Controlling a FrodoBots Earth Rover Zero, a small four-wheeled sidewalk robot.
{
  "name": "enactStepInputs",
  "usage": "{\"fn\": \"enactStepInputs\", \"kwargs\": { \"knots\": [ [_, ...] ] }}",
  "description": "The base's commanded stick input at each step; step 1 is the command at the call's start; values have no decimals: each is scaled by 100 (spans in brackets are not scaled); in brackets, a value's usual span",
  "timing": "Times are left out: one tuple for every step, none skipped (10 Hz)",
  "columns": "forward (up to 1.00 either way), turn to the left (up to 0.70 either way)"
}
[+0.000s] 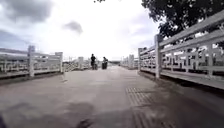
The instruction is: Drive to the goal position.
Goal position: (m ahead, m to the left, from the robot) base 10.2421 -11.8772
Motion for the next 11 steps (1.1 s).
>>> {"fn": "enactStepInputs", "kwargs": {
  "knots": [
    [70, 0],
    [70, 0],
    [70, 0],
    [70, 0],
    [70, 0],
    [70, 0],
    [70, 0],
    [70, 0],
    [70, 0],
    [70, 0],
    [70, 0]
  ]
}}
